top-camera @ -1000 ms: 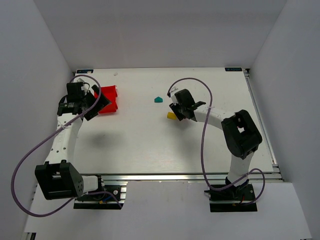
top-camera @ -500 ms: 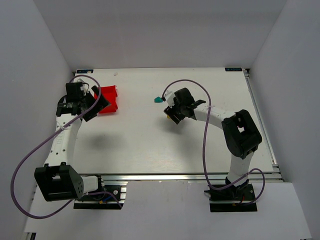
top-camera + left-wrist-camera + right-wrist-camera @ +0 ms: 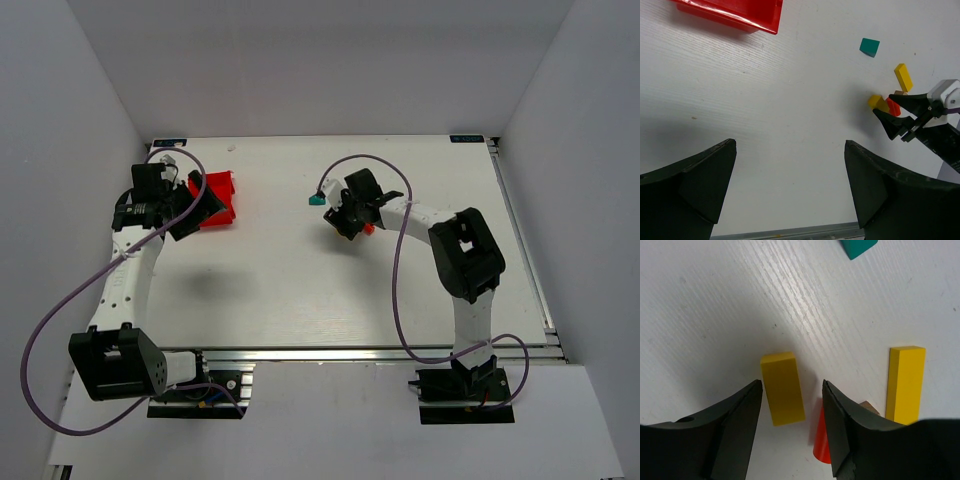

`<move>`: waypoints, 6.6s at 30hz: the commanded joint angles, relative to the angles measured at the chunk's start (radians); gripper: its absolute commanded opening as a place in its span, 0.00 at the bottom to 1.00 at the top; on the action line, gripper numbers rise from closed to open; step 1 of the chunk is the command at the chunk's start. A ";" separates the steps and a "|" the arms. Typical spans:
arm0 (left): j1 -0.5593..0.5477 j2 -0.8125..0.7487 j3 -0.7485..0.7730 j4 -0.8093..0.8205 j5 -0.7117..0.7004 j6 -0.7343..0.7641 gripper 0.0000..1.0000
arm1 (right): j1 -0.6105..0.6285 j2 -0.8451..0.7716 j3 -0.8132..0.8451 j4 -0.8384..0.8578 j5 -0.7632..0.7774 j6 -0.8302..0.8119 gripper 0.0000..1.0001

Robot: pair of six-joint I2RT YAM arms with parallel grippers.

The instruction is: Build the wood block tower

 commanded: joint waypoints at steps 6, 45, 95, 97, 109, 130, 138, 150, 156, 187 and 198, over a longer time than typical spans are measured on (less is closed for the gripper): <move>0.000 0.012 0.034 0.000 0.048 0.019 0.98 | -0.008 -0.012 0.004 -0.007 -0.058 -0.015 0.56; -0.002 0.124 0.067 0.108 0.077 0.019 0.98 | -0.195 0.188 0.327 -0.174 -0.051 -0.021 0.61; -0.020 0.035 -0.053 0.065 0.179 0.023 0.98 | 0.101 -0.026 -0.018 -0.084 -0.007 0.148 0.27; -0.020 0.038 -0.053 0.065 0.176 0.022 0.98 | 0.109 0.001 -0.006 -0.084 0.019 0.154 0.29; -0.020 0.064 -0.038 0.069 0.162 0.025 0.98 | 0.106 0.014 0.089 -0.085 0.162 0.182 0.63; -0.020 0.090 -0.028 0.071 0.139 0.029 0.98 | 0.009 0.052 0.177 -0.130 0.162 0.169 0.44; -0.020 0.077 -0.015 0.048 0.126 0.029 0.98 | 0.006 0.080 0.196 -0.157 0.107 0.174 0.52; -0.023 0.078 -0.010 0.084 0.215 0.023 0.98 | 0.011 -0.100 0.064 -0.036 -0.017 0.116 0.19; -0.128 0.109 -0.070 0.291 0.479 -0.018 0.98 | 0.031 -0.230 -0.041 0.056 -0.333 0.102 0.18; -0.451 0.207 -0.002 0.373 0.410 -0.087 0.28 | 0.132 -0.451 -0.263 0.413 -0.417 0.211 0.18; -0.457 0.311 0.148 -0.013 -0.251 -0.020 0.00 | 0.109 -0.519 -0.359 0.299 -0.046 0.327 0.71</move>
